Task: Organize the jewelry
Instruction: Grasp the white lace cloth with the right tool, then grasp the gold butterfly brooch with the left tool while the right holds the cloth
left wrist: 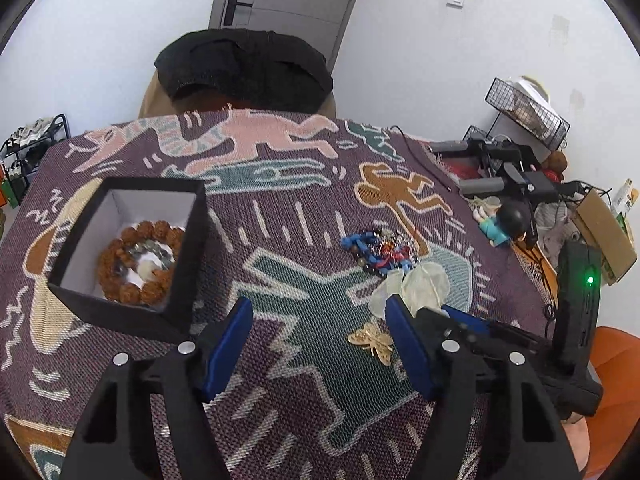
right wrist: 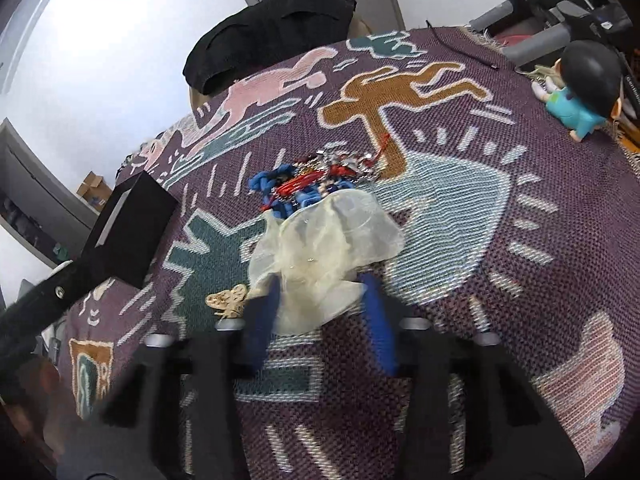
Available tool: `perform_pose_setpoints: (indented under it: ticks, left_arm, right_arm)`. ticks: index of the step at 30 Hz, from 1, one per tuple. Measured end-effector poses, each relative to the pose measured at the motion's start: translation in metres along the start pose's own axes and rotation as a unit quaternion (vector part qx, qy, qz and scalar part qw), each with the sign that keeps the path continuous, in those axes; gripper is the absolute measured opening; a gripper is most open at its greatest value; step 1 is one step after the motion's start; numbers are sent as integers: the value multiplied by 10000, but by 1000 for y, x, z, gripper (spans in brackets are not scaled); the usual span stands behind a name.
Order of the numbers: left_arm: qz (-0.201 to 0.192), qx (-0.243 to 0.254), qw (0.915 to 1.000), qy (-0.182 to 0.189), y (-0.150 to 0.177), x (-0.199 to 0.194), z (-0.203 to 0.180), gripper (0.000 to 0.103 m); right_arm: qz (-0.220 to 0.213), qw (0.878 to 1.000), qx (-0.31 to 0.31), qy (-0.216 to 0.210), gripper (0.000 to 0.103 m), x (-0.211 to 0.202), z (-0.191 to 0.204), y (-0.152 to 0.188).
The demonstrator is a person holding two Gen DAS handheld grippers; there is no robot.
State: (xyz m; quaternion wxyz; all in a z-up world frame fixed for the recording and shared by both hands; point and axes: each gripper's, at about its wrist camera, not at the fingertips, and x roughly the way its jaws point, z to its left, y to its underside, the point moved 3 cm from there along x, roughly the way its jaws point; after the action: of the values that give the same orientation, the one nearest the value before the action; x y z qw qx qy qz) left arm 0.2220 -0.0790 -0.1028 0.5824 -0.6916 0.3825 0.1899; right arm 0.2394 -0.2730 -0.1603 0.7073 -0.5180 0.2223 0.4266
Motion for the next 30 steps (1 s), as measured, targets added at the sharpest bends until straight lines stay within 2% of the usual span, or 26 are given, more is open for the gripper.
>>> perform_pose_setpoints:
  ticks: [2, 6, 8, 9, 14, 20, 23, 24, 25, 30]
  left_arm:
    - [86, 21, 10000, -6, 4, 7, -4, 66]
    - [223, 163, 9996, -53, 10, 18, -14, 69]
    - [268, 383, 9989, -100, 14, 24, -25, 78]
    - [264, 496, 9983, -129, 17, 26, -29, 79]
    - [382, 894, 9951, -201, 25, 39, -43, 81]
    - [457, 1131, 9922, -272, 32, 53, -45, 81]
    - [502, 1262, 9904, -257, 35, 59, -48, 77]
    - [544, 1288, 9898, -262, 36, 62, -48, 74]
    - [607, 1289, 9895, -228, 38, 65, -48, 63]
    - [570, 1470, 9870, -318, 39, 66, -52, 53]
  right_arm:
    - [14, 9996, 206, -211, 4, 1, -9, 0]
    - [-92, 9968, 539, -585, 4, -8, -24, -1]
    - [-168, 9952, 634, -722, 4, -15, -29, -3]
    - [-235, 9945, 675, -771, 4, -20, -32, -5]
    - [-511, 9918, 805, -846, 4, -43, -45, -12]
    - [-662, 9897, 899, -892, 4, -54, -53, -15]
    - [-683, 9893, 907, -913, 4, -56, -55, -15]
    - [-684, 9892, 910, -920, 4, -56, -55, -15]
    - [-684, 9891, 912, -931, 4, -56, -55, -15]
    - [-691, 9888, 929, -945, 4, -58, -56, -15]
